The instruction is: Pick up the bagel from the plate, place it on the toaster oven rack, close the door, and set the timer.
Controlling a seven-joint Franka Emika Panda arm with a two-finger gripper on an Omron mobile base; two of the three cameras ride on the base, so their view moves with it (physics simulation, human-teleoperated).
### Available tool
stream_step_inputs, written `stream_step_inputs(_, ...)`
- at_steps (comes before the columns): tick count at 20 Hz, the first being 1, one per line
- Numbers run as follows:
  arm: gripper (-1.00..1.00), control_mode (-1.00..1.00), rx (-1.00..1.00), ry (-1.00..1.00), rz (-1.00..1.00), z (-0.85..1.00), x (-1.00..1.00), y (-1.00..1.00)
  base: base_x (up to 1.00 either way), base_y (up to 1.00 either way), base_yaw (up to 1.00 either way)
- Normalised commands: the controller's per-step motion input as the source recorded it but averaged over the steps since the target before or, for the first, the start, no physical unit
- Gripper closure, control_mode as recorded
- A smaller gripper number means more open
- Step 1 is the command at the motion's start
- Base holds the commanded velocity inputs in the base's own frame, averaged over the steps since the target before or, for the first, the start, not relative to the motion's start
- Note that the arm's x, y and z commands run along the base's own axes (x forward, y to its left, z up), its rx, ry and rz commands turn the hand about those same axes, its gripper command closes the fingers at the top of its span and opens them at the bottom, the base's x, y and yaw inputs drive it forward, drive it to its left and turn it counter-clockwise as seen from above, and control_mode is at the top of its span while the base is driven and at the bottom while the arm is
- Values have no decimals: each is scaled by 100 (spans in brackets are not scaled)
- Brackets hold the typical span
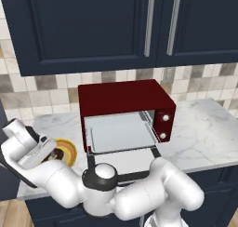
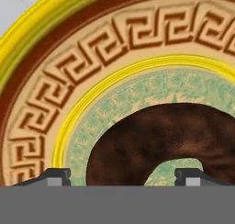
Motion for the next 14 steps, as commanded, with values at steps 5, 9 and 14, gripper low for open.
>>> stream_step_inputs(5,100,-100,0,7,0,-33,-30,0,0,0,0)
stream_step_inputs(9,100,-100,6,10,-2,-17,-33,0,0,0,0)
stream_step_inputs(14,100,-100,15,0,-7,28,-62,0,0,0,0)
